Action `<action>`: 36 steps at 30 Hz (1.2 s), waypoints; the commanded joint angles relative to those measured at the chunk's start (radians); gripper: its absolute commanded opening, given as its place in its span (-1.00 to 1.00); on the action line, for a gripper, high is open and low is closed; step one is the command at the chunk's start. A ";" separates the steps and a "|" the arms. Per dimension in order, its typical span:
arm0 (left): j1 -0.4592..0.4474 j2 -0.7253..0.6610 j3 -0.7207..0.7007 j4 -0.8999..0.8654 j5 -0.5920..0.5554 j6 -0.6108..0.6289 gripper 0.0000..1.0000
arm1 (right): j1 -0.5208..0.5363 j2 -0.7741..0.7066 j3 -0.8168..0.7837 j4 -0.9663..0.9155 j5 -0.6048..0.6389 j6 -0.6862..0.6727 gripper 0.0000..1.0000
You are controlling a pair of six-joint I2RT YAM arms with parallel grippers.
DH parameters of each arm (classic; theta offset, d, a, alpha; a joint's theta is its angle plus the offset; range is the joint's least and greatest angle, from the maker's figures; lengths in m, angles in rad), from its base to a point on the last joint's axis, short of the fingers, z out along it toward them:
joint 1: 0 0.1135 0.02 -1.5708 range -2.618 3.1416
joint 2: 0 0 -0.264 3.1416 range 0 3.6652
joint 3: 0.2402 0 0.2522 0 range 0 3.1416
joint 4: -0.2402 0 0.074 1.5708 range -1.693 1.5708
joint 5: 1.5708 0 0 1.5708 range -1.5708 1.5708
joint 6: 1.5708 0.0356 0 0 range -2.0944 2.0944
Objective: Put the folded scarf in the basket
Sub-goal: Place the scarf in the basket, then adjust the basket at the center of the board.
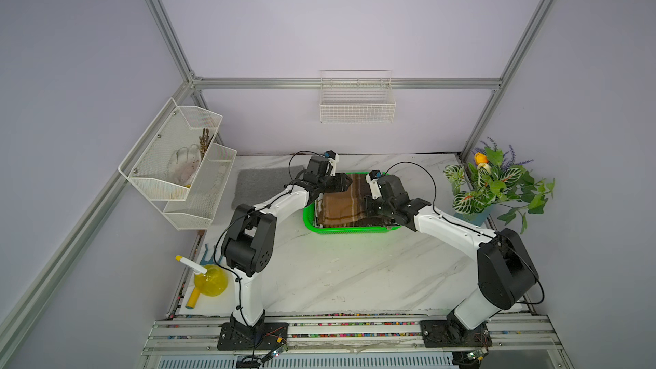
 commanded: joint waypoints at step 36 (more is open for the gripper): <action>0.182 -0.330 -0.419 0.054 -0.219 0.067 0.04 | 0.037 -0.177 -0.095 0.122 -0.008 -0.037 -0.38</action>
